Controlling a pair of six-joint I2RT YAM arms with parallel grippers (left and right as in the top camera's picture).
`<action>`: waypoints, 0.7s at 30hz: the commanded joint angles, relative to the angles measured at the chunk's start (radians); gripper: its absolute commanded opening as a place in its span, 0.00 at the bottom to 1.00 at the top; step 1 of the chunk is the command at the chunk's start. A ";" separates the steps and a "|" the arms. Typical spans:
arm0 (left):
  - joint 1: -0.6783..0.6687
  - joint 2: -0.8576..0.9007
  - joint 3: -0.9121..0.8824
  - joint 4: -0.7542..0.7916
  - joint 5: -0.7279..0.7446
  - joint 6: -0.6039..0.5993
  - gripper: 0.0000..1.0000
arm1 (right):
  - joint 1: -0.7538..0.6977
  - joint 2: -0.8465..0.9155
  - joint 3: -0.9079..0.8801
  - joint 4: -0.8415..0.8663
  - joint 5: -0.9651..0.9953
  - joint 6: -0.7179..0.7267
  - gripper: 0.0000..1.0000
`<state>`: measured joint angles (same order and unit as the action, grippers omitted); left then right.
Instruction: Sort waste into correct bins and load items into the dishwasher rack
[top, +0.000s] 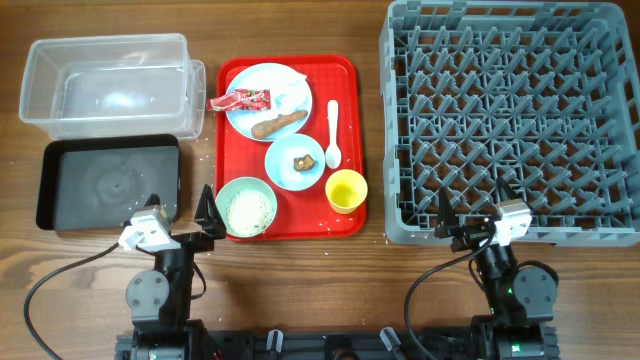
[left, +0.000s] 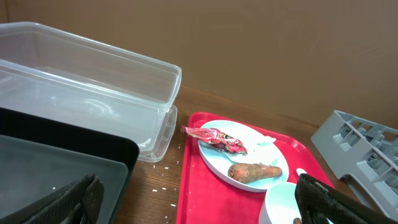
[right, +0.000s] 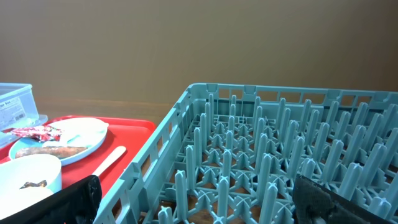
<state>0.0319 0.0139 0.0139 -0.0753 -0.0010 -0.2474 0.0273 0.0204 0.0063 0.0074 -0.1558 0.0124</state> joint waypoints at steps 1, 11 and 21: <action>0.001 -0.007 -0.008 0.001 0.011 0.016 1.00 | -0.002 -0.003 -0.001 0.004 0.005 -0.011 1.00; 0.001 -0.007 -0.008 0.001 0.011 0.016 1.00 | -0.002 -0.003 -0.001 0.004 0.005 -0.011 1.00; 0.000 -0.007 -0.008 0.001 0.015 0.004 1.00 | -0.002 -0.003 -0.001 0.010 -0.001 0.000 1.00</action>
<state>0.0319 0.0139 0.0139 -0.0753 -0.0010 -0.2478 0.0273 0.0204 0.0063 0.0074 -0.1558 0.0021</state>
